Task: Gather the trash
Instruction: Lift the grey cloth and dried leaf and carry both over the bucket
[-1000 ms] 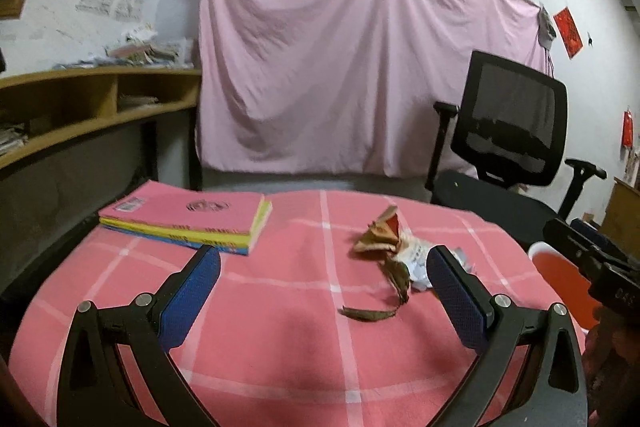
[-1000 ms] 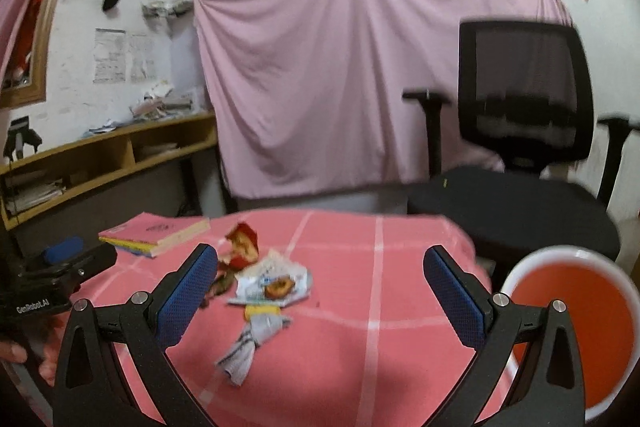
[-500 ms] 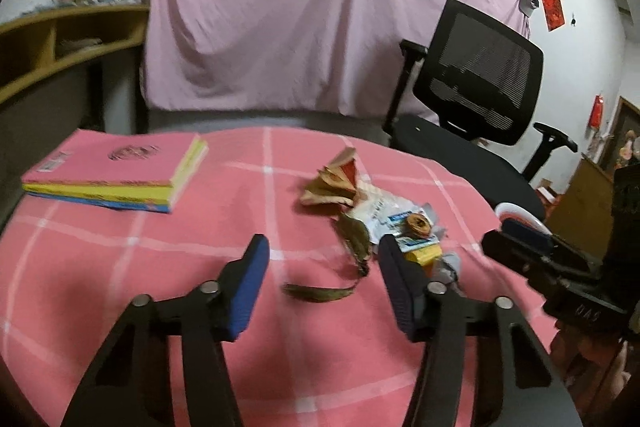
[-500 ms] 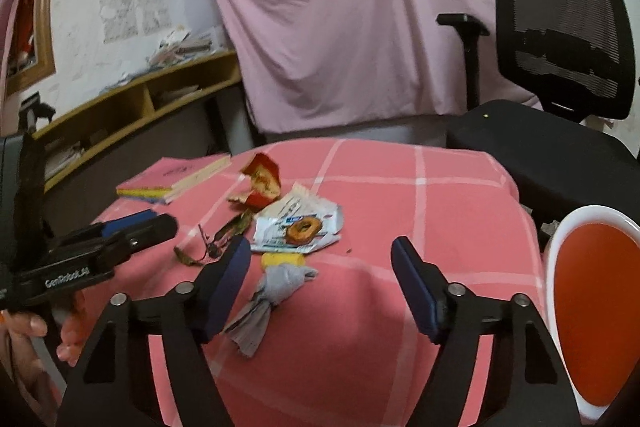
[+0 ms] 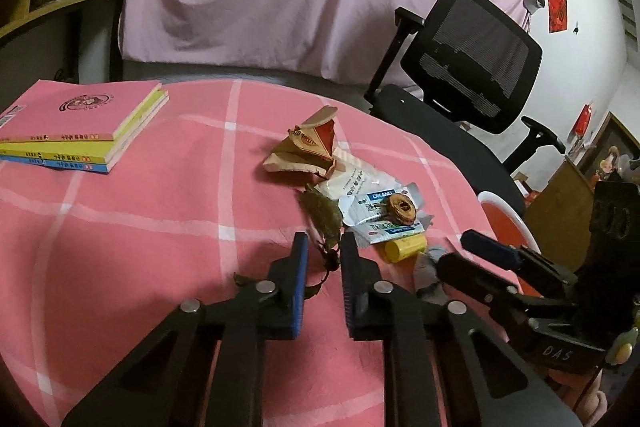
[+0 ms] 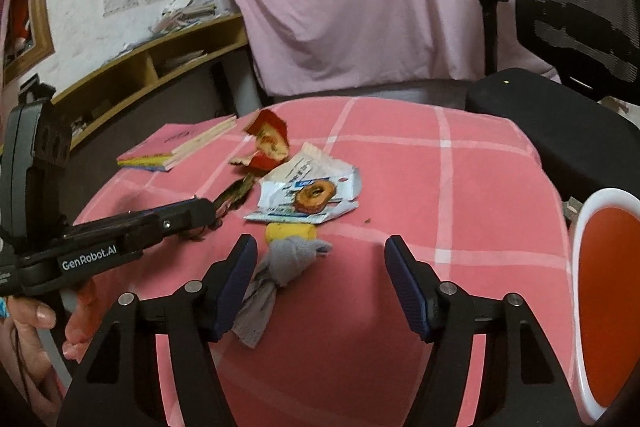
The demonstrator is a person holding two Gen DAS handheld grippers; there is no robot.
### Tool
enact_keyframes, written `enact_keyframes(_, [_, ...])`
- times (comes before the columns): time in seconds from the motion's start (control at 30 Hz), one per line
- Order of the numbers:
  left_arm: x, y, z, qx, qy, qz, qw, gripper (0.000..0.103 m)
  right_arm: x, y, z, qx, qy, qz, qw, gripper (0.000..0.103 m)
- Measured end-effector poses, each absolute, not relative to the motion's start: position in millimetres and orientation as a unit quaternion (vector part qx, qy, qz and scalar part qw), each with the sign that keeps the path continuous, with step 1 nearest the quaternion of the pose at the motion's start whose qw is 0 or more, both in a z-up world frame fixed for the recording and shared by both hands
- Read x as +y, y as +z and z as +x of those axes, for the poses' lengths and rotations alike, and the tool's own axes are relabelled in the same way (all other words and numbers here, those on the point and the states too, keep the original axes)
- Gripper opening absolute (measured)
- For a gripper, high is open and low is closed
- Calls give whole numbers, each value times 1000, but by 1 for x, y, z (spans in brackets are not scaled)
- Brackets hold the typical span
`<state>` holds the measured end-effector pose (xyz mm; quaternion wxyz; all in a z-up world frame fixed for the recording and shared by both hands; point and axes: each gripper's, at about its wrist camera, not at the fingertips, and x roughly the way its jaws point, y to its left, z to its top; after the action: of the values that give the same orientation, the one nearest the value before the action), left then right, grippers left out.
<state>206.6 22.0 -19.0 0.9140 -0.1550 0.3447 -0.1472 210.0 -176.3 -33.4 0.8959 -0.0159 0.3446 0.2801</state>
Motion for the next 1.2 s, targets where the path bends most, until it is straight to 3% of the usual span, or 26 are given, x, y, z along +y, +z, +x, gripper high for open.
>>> enact_keyframes(0.13, [24, -18, 205, 344, -148, -157, 914, 11, -168, -40, 214, 363, 283, -30, 887, 65])
enact_keyframes(0.3, [21, -18, 202, 345, -149, -149, 915, 8, -170, -40, 215, 365, 290, -24, 884, 48])
enact_keyframes(0.43, [21, -17, 200, 340, -145, -147, 917, 6, -168, -38, 214, 363, 302, -23, 881, 27])
enact_keyframes(0.8, [19, -8, 183, 298, -148, -146, 932, 4, -170, -27, 197, 315, 318, -26, 894, 25])
enact_keyframes(1.2, [-21, 15, 120, 154, -108, -36, 981, 4, -200, 1, 166, 193, 306, 19, 932, 25])
